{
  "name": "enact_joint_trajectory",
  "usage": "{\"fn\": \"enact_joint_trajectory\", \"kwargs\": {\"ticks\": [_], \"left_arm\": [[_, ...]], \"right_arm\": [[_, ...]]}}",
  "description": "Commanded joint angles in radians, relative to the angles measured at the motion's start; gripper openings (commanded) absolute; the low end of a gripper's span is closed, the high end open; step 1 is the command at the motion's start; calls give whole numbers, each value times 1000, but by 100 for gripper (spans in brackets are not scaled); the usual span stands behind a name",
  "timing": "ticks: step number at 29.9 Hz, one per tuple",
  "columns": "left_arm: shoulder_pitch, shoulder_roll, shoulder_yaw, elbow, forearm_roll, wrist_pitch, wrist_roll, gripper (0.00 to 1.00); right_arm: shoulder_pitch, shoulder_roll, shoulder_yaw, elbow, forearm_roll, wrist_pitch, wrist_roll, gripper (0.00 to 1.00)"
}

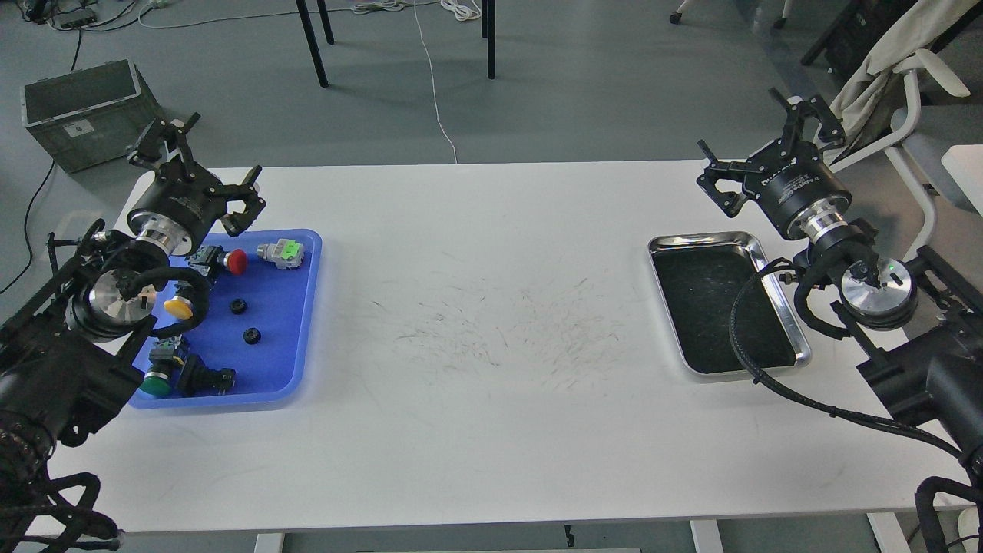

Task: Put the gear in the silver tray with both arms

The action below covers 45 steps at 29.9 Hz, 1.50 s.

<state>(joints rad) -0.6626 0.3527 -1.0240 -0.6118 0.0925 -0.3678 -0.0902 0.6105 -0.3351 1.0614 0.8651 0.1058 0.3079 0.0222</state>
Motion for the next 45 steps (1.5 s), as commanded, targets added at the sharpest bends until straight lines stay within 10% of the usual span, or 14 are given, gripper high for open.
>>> {"fn": "enact_joint_trajectory", "kwargs": {"ticks": [1, 17, 34, 45], "left_arm": [[5, 21, 8, -34, 7, 13, 3, 98], [3, 166, 191, -223, 96, 78, 3, 98], [-5, 698, 424, -762, 274, 133, 26, 98], [-163, 877, 415, -818, 558, -121, 75, 98]], "right_arm": [[2, 2, 0, 0, 0, 0, -1, 100], [0, 4, 9, -11, 0, -6, -5, 100], [2, 4, 9, -3, 0, 0, 1, 100], [3, -5, -8, -8, -3, -4, -11, 100]]}}
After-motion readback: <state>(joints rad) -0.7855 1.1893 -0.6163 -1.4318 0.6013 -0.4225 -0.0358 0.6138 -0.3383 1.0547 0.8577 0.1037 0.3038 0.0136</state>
